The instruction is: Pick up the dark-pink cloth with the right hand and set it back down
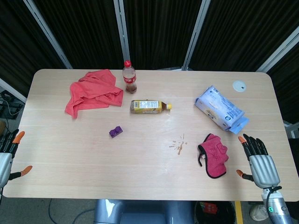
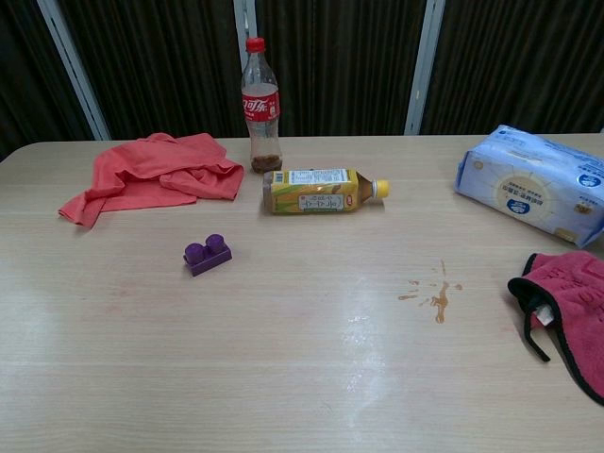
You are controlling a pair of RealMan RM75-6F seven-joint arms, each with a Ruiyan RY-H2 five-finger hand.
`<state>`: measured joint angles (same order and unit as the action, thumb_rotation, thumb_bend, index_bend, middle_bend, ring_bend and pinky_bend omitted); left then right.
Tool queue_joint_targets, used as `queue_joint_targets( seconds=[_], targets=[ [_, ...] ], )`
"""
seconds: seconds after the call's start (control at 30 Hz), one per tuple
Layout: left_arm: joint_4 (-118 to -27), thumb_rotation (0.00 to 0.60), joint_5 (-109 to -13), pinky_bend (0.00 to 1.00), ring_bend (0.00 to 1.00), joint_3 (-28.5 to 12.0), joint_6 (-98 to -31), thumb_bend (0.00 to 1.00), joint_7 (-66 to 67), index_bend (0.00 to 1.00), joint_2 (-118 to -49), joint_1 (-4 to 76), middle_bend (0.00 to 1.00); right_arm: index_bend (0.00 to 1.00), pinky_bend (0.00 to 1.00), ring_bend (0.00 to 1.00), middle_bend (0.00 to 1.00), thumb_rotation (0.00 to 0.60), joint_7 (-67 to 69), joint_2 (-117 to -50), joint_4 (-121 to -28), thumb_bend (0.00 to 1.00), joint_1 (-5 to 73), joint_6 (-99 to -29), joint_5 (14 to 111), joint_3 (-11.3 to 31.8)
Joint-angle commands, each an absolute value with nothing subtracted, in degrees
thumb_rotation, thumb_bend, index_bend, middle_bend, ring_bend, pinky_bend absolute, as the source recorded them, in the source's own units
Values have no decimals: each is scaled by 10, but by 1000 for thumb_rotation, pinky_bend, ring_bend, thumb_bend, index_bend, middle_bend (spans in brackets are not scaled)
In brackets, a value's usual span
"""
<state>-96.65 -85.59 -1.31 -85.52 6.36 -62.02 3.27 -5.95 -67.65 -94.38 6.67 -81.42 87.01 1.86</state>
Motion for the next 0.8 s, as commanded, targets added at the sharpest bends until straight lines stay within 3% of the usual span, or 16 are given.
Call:
queue_joint_targets(
  seconds=[0.03, 0.8],
  targets=[
    [-967, 600, -857, 0, 0, -13, -855, 0, 64, 0, -620, 33, 0, 9, 8, 0, 0, 600, -61, -677, -942, 57, 66, -818, 872, 20],
    [-970, 600, -863, 0, 0, -11, -860, 0, 72, 0, -622, 32, 0, 9, 7, 0, 0, 600, -77, -679, -960, 57, 72, -794, 871, 10]
  ],
)
